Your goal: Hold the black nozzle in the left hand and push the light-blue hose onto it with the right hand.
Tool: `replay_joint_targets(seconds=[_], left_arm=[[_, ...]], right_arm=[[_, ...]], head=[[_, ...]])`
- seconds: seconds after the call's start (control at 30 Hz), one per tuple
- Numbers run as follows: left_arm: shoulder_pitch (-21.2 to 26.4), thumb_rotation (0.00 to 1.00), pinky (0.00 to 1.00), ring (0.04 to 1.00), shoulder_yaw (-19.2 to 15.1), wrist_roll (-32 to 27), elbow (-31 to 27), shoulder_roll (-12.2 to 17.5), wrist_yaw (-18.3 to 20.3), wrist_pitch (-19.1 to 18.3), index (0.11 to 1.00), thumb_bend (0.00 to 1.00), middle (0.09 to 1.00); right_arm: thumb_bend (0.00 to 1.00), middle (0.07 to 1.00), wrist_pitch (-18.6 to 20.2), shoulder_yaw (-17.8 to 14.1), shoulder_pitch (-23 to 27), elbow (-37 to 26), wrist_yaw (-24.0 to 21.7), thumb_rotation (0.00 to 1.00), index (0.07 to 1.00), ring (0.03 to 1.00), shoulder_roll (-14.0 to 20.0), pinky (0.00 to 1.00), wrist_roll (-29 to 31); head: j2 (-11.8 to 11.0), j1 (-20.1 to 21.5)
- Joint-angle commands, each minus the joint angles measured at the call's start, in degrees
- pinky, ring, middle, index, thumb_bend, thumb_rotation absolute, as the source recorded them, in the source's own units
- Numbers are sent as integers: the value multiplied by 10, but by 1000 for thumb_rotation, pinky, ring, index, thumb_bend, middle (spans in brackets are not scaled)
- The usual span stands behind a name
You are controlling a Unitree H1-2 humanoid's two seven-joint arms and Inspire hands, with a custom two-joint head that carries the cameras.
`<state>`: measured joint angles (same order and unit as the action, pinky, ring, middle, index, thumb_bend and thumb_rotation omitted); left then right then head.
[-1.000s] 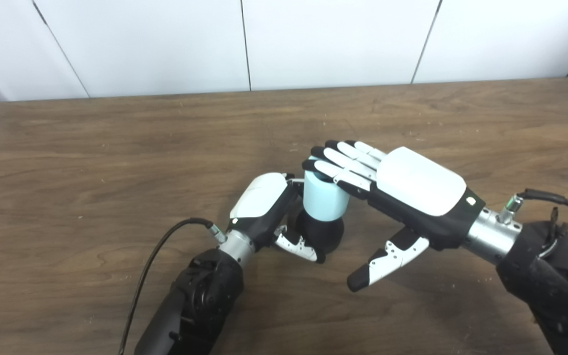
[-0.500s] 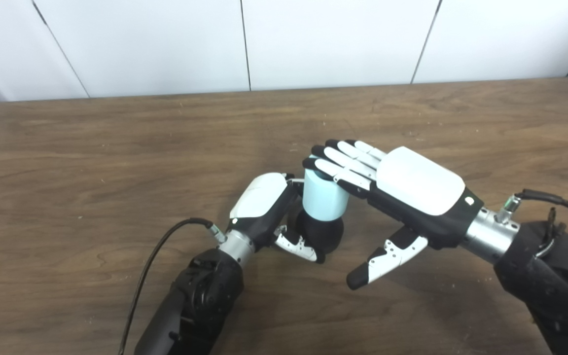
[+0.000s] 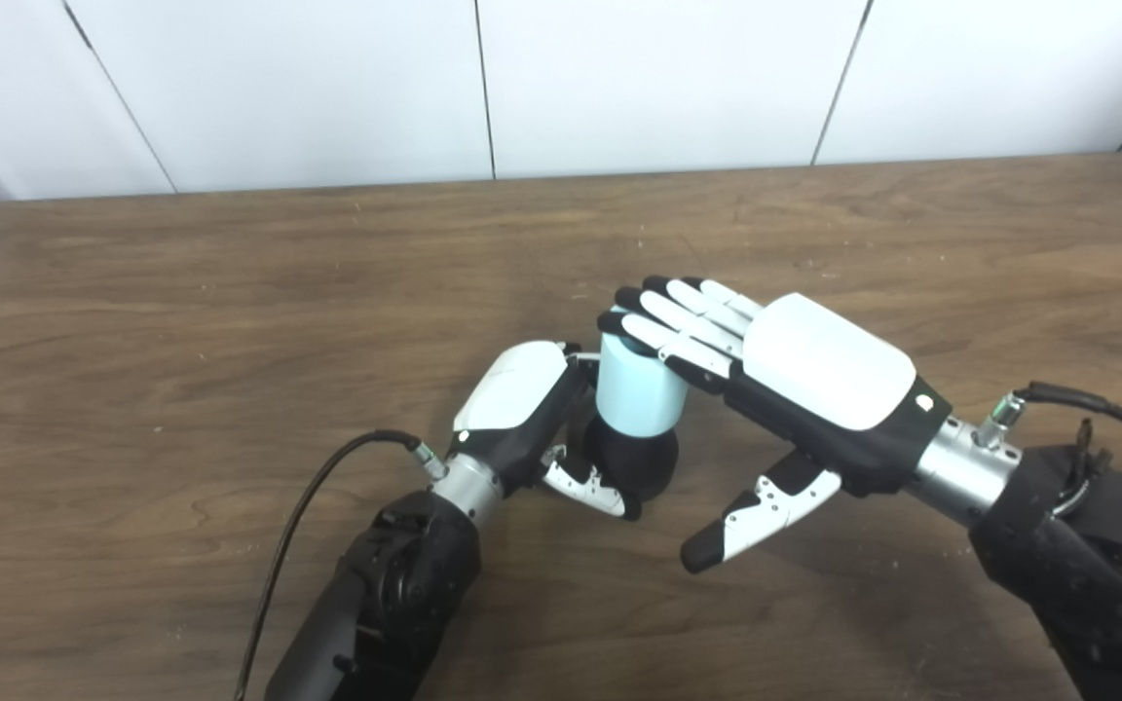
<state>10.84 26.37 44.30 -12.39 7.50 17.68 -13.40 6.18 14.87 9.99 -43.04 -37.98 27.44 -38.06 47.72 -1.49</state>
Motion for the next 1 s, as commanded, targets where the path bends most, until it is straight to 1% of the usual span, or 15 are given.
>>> replay_joint_targets(seconds=[0.0, 0.67, 0.97], left_arm=[[-9, 0, 918, 668, -2, -1, 0, 6, 22, -25, 481, 522, 503], [-9, 0, 917, 669, -4, 0, -3, 4, 26, -27, 480, 521, 506], [-11, 0, 917, 668, -2, 3, -6, 3, 26, -27, 480, 521, 506]], right_arm=[[665, 1000, 1, 14, -18, 18, -32, 1000, 972, 1000, 14, 1000, -6], [658, 1000, 2, 20, -24, 21, -32, 1000, 972, 1000, 21, 1000, -6], [655, 997, 12, 24, -17, 19, -42, 1000, 972, 1000, 20, 1000, -5]], head=[[0, 0], [4, -1], [7, -1]])
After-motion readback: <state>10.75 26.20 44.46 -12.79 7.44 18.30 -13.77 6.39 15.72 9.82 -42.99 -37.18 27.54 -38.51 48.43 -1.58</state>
